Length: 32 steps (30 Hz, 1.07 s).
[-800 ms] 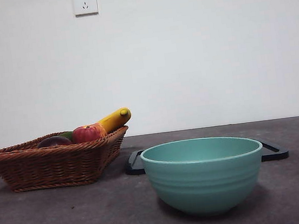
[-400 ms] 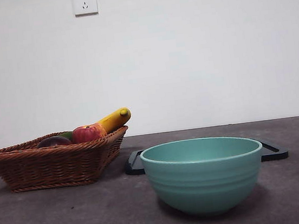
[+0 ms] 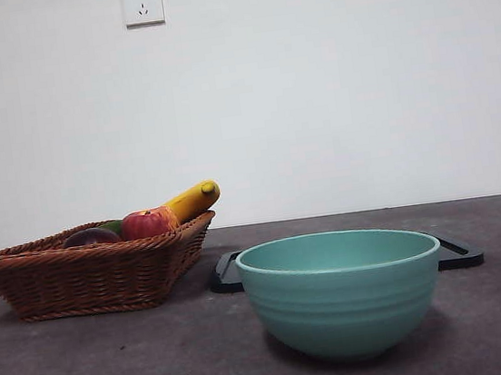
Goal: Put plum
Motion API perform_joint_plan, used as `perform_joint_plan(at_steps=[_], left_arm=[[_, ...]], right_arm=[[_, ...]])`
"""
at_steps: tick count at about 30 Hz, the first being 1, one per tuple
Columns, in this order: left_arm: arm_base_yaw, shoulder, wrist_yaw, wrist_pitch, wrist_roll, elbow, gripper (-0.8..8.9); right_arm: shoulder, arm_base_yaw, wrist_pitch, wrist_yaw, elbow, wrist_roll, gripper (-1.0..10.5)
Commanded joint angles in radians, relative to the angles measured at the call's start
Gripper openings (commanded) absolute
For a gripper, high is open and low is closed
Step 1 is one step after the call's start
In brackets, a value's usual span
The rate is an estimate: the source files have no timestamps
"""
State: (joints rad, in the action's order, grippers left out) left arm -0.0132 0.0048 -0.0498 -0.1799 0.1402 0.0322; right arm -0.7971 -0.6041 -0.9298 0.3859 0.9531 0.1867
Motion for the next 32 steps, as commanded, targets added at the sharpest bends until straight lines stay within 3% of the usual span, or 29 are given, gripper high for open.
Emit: perform_joint_plan(at_steps=[1,29,32], left_arm=[[-0.003,-0.002,0.003,-0.008,-0.003,-0.021,0.08],[-0.002,-0.002,0.003,-0.008,-0.003,-0.021,0.08],[-0.003,-0.002,0.003,-0.008,-0.003,-0.021,0.08]], right_arm=[[-0.005,-0.009,0.010,0.000,0.016,-0.012,0.1],[-0.005,-0.009,0.010,0.000,0.016,-0.014,0.1],[0.006,-0.003,0.042,-0.044,0.016,-0.074,0.1]])
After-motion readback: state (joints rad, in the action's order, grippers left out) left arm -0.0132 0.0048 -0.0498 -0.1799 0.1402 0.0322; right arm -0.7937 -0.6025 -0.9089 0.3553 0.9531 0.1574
